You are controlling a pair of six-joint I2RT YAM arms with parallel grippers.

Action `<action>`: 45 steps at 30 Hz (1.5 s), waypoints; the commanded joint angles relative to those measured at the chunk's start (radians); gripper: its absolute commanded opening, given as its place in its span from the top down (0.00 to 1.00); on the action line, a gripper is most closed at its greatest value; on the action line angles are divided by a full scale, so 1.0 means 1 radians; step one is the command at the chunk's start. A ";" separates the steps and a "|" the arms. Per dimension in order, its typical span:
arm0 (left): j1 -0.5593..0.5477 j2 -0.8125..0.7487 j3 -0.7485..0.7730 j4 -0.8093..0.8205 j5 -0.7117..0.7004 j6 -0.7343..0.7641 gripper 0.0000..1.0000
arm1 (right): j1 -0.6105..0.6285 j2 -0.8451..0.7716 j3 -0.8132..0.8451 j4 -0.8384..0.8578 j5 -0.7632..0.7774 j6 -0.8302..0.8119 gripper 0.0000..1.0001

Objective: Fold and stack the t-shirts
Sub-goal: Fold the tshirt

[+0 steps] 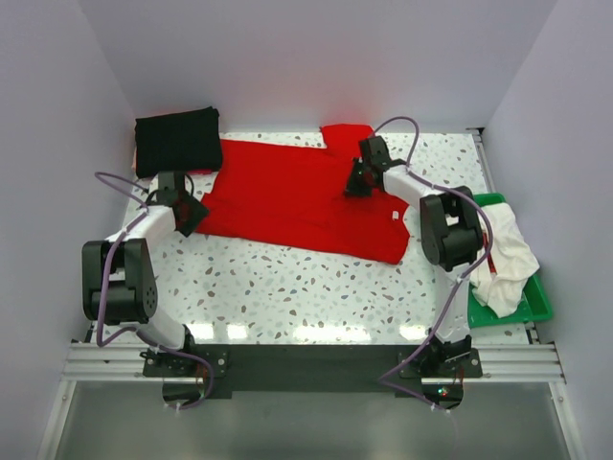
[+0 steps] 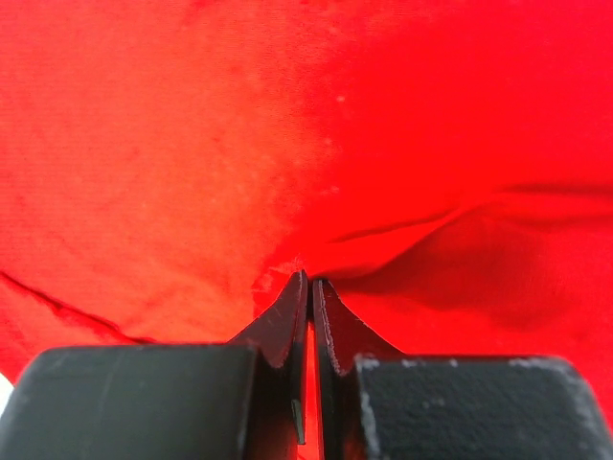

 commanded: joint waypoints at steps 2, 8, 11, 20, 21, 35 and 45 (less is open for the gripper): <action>0.004 0.002 -0.017 0.048 -0.014 0.009 0.48 | 0.012 0.016 0.043 0.053 -0.030 -0.031 0.97; 0.006 -0.001 -0.035 0.052 -0.028 0.009 0.43 | 0.012 0.020 0.049 0.075 -0.024 -0.040 0.87; 0.004 -0.012 -0.048 0.052 -0.046 0.011 0.39 | 0.012 0.009 0.058 0.063 -0.029 -0.041 0.71; 0.006 -0.004 -0.088 0.107 -0.065 0.006 0.37 | 0.009 -0.181 -0.024 -0.023 0.042 -0.048 0.37; 0.006 0.001 -0.088 0.111 -0.065 0.006 0.38 | 0.009 -0.204 -0.047 -0.025 0.046 -0.043 0.37; 0.006 0.048 -0.085 0.163 -0.071 -0.025 0.68 | 0.009 -0.710 -0.641 -0.036 0.099 0.073 0.37; 0.007 0.050 -0.039 0.083 -0.114 -0.012 1.00 | 0.007 -0.901 -0.899 -0.069 0.215 0.126 0.36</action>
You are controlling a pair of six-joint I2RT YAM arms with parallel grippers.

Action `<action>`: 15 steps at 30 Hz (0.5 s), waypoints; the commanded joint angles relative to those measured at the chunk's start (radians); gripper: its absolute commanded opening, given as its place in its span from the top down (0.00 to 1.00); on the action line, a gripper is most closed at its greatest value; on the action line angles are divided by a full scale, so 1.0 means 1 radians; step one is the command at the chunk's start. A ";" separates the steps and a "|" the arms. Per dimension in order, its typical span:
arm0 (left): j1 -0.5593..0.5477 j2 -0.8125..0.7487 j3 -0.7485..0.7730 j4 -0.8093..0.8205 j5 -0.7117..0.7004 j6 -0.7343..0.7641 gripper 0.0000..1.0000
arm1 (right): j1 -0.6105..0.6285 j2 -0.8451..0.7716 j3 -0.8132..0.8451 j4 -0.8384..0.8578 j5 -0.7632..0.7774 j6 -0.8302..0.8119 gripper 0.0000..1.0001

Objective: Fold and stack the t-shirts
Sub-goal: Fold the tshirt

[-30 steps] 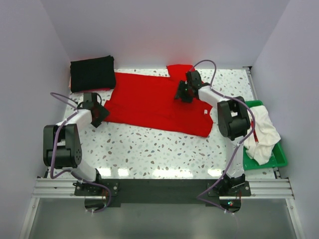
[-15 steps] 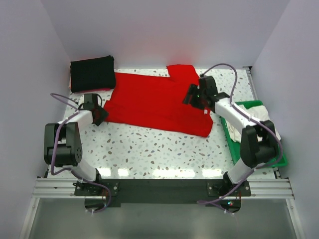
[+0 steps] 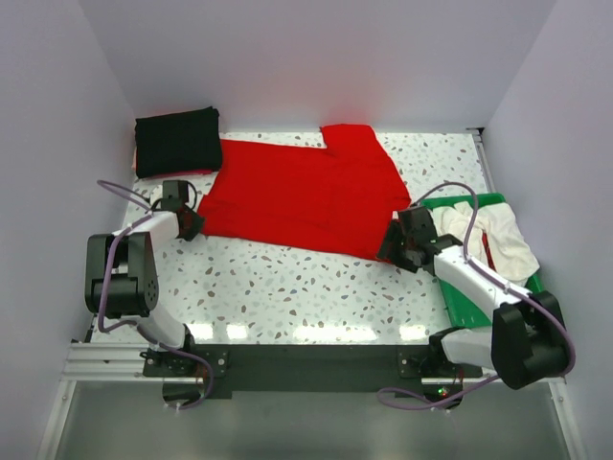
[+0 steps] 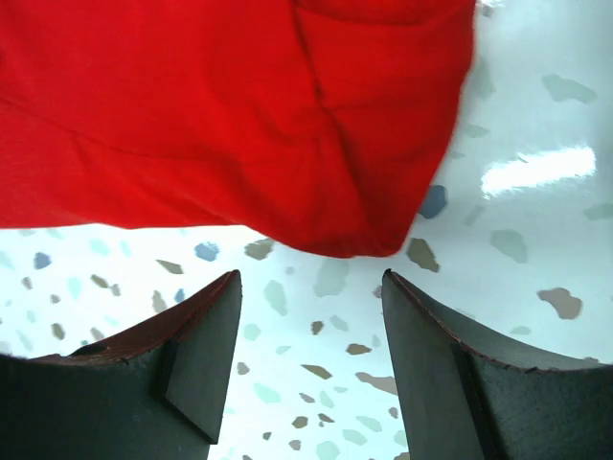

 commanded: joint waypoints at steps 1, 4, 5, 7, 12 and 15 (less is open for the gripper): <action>0.007 0.005 0.039 -0.016 -0.050 0.009 1.00 | -0.001 -0.039 -0.033 0.014 0.083 0.030 0.36; 0.007 0.002 0.037 -0.018 -0.052 0.011 1.00 | -0.001 -0.043 -0.059 0.040 0.103 0.033 0.36; 0.005 0.002 0.037 -0.018 -0.050 0.009 1.00 | -0.001 -0.030 -0.065 0.049 0.111 0.041 0.36; 0.005 0.003 0.039 -0.018 -0.050 0.011 1.00 | -0.001 -0.011 -0.067 0.058 0.108 0.046 0.36; 0.005 -0.003 0.039 -0.022 -0.053 0.017 1.00 | -0.004 0.039 -0.073 0.123 0.147 0.053 0.36; 0.005 -0.006 0.039 -0.025 -0.056 0.021 1.00 | -0.013 0.094 -0.049 0.152 0.157 0.050 0.36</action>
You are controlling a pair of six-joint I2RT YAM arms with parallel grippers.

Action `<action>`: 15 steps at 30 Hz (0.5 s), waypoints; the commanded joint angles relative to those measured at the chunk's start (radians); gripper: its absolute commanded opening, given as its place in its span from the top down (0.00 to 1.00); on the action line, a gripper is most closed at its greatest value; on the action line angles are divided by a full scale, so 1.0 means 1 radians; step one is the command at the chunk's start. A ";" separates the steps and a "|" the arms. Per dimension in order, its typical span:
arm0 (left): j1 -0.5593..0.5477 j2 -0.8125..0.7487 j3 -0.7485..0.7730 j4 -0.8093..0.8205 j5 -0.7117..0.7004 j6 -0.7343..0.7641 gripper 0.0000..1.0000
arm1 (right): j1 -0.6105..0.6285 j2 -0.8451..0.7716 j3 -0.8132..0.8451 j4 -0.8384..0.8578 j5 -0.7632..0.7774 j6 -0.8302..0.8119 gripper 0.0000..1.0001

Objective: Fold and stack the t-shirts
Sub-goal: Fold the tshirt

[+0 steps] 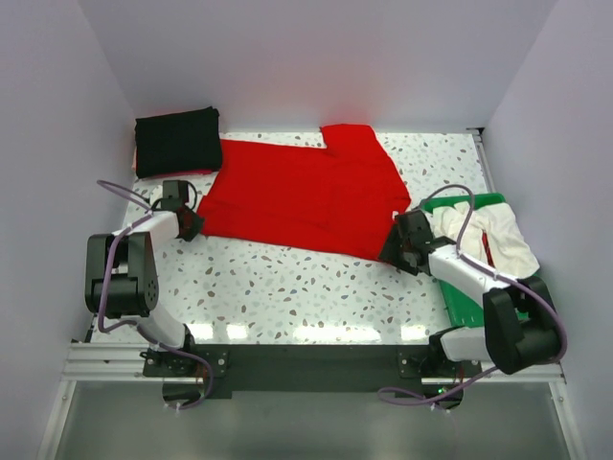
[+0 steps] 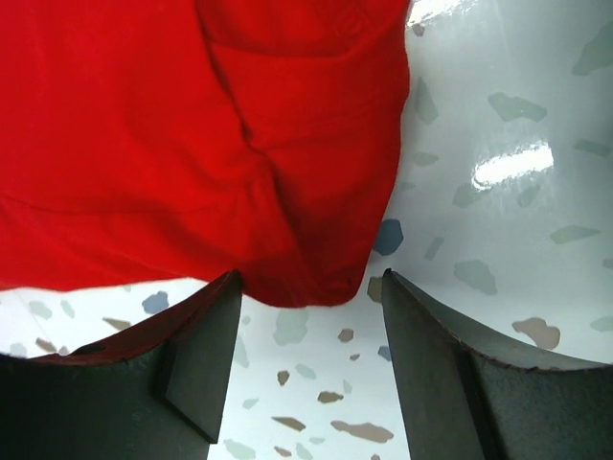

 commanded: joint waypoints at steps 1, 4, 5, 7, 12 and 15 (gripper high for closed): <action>0.006 -0.008 0.034 -0.009 -0.044 0.022 1.00 | -0.013 0.056 0.034 0.082 0.056 0.011 0.37; 0.007 -0.011 0.034 -0.014 -0.044 0.022 1.00 | -0.018 0.098 0.064 0.085 0.056 0.001 0.39; 0.006 -0.009 0.036 -0.015 -0.044 0.022 1.00 | -0.021 0.103 0.074 0.082 0.058 -0.003 0.40; 0.007 -0.020 0.036 -0.024 -0.049 0.024 1.00 | -0.025 0.100 0.092 0.065 0.052 -0.017 0.50; 0.007 -0.066 0.022 -0.053 -0.082 0.031 1.00 | -0.039 0.052 0.111 0.004 0.035 -0.040 0.93; 0.006 -0.116 -0.005 -0.090 -0.115 0.033 1.00 | -0.054 -0.006 0.103 -0.052 -0.007 -0.049 1.00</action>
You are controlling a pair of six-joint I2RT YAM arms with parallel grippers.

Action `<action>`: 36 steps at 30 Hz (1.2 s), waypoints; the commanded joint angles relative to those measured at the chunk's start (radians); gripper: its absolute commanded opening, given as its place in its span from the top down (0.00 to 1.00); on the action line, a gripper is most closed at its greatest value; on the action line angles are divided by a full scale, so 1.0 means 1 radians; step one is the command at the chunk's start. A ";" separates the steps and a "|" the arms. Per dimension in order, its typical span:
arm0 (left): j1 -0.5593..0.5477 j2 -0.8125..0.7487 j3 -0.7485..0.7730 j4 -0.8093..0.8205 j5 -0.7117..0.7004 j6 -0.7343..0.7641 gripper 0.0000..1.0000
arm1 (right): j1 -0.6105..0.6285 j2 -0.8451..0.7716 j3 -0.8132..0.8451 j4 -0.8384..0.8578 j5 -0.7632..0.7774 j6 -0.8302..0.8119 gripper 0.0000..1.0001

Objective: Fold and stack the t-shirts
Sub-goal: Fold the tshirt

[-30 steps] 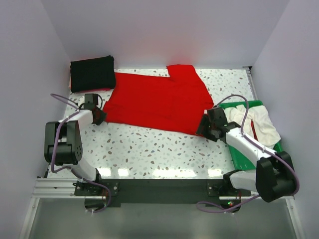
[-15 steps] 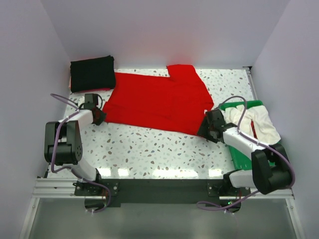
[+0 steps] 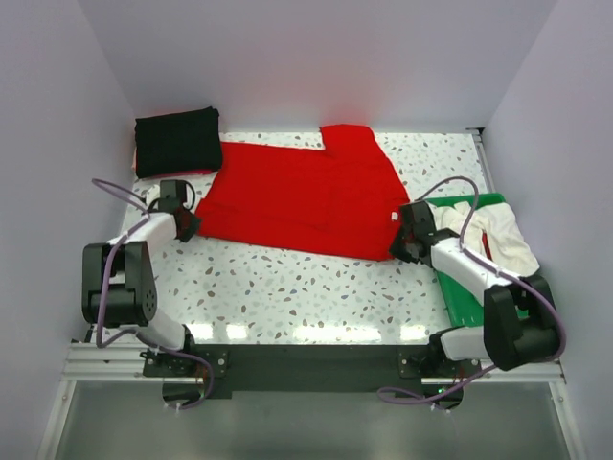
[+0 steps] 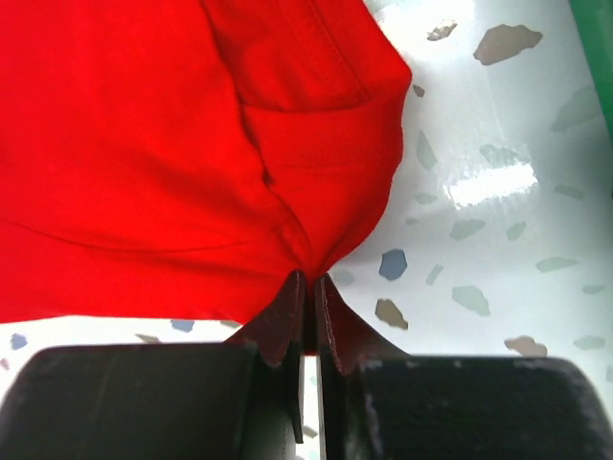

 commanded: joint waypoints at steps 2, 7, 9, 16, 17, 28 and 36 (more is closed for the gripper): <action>0.006 -0.129 -0.025 -0.055 -0.109 0.022 1.00 | -0.022 -0.142 0.017 -0.103 -0.030 -0.023 1.00; 0.006 -0.285 -0.111 -0.118 -0.160 0.002 1.00 | -0.027 -0.303 -0.009 -0.238 -0.068 -0.026 1.00; 0.007 -0.336 -0.152 -0.150 -0.166 -0.012 1.00 | -0.027 -0.375 -0.010 -0.282 -0.090 -0.018 1.00; 0.006 -0.606 -0.235 -0.244 -0.166 -0.059 1.00 | -0.029 -0.608 -0.008 -0.494 -0.156 0.014 0.99; 0.006 -0.628 -0.238 -0.258 -0.163 -0.062 1.00 | -0.029 -0.637 -0.008 -0.519 -0.151 0.015 0.98; 0.007 -0.818 -0.275 -0.385 -0.102 -0.108 0.86 | -0.029 -0.886 0.006 -0.757 -0.139 0.038 0.82; 0.006 -0.804 -0.199 -0.375 -0.088 -0.043 0.30 | -0.029 -0.870 0.121 -0.765 -0.124 -0.017 0.23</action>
